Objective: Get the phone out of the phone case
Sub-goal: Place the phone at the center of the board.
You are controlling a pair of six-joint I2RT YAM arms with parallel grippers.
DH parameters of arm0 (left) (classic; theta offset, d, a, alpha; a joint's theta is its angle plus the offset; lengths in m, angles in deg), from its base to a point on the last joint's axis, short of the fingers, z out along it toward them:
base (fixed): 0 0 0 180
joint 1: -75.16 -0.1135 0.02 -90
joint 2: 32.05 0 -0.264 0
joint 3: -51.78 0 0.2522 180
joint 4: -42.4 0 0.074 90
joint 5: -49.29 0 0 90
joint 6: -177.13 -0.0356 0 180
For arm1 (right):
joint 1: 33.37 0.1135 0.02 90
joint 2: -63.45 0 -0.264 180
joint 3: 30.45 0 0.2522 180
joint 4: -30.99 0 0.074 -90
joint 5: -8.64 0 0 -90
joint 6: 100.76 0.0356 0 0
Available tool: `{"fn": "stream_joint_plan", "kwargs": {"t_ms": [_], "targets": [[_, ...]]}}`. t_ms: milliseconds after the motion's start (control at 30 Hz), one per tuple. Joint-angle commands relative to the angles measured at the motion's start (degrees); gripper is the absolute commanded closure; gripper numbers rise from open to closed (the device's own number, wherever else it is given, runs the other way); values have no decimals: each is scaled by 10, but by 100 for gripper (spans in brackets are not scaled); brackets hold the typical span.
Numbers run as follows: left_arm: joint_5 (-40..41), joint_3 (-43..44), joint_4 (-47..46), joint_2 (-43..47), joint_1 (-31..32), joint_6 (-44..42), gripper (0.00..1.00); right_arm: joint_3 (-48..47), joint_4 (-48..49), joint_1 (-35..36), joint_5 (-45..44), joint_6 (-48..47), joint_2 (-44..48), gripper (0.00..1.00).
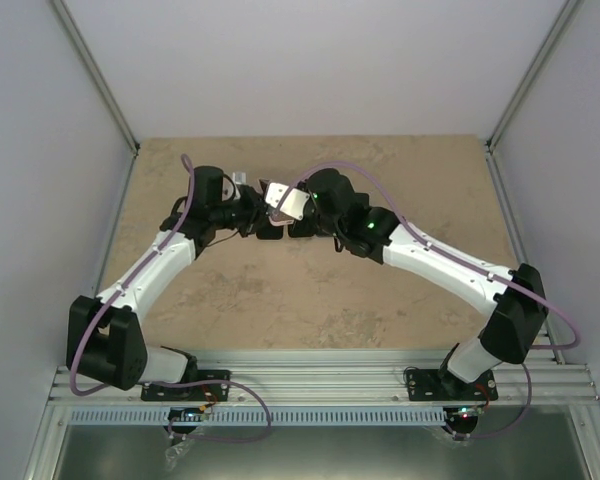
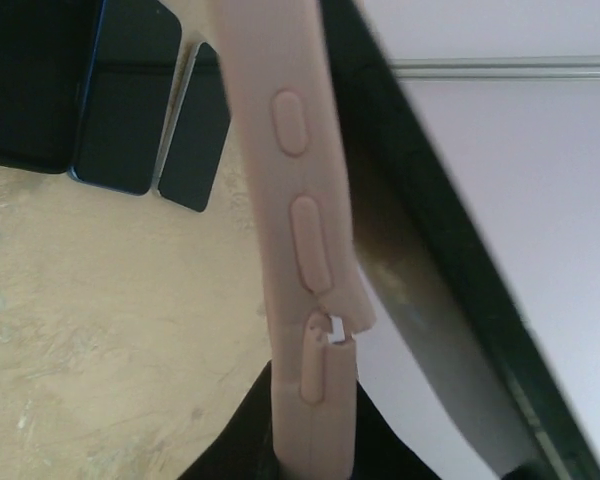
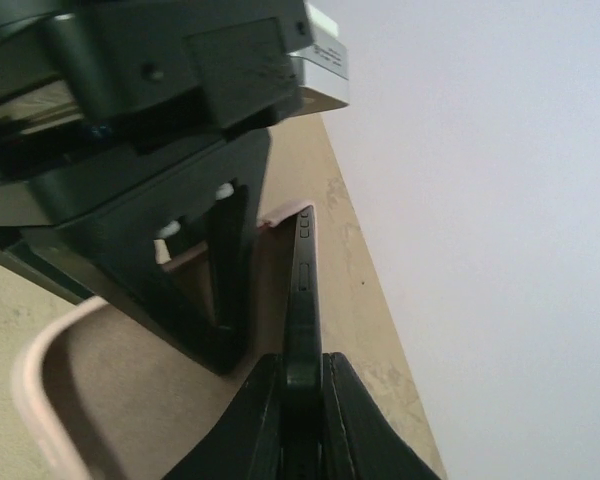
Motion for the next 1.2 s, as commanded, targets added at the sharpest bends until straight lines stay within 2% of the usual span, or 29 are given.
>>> {"fn": "stream_joint_plan", "kwargs": {"t_ms": [0,300,500,867,1167], "targets": [[24,-10,26,15,-14,-39,100,-36,-8,-24,-15,29,20,99],[49,-16,47,5,-28,-66,100,-48,-28,-51,17,43,45,99],[74,0,70,-8,-35,-112,100,-37,-45,-102,93,76,80,100],[74,38,87,-44,-47,-140,100,111,-31,-212,155,38,186,99],[69,55,84,-58,-51,-137,100,269,16,-333,205,-82,243,99]]}}
